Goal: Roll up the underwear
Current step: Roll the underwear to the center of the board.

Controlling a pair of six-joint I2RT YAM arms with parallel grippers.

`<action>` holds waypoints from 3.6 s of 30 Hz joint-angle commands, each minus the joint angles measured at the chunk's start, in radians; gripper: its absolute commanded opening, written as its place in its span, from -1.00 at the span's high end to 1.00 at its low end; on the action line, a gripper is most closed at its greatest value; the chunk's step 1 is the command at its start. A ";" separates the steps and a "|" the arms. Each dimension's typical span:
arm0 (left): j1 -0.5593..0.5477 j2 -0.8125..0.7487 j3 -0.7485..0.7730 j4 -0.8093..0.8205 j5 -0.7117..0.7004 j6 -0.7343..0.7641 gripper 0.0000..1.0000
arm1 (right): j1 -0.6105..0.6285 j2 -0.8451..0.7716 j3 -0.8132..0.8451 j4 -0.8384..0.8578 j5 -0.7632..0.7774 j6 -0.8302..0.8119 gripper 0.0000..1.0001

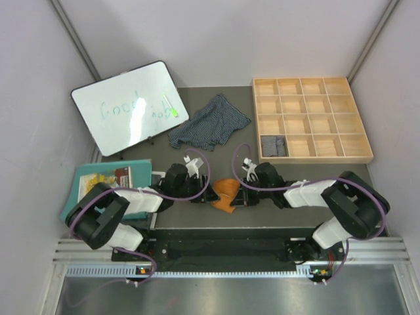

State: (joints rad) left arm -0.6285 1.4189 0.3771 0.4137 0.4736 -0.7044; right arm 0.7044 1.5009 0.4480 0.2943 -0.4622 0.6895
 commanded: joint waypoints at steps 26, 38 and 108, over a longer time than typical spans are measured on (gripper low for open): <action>0.016 0.028 0.153 -0.392 0.068 0.017 1.00 | 0.117 -0.283 0.221 -0.397 0.336 -0.332 -0.14; 0.044 0.161 0.190 -0.452 0.203 -0.010 1.00 | 0.569 -0.107 0.285 -0.229 0.802 -0.599 -0.31; 0.084 -0.112 -0.053 0.157 0.094 0.042 -0.06 | -0.028 0.326 0.477 -0.389 -0.411 -0.413 1.00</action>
State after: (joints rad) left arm -0.5262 1.2533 0.2806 0.4305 0.5850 -0.6769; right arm 0.6937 1.7905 0.8852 -0.0769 -0.8146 0.2935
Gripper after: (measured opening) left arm 0.532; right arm 0.129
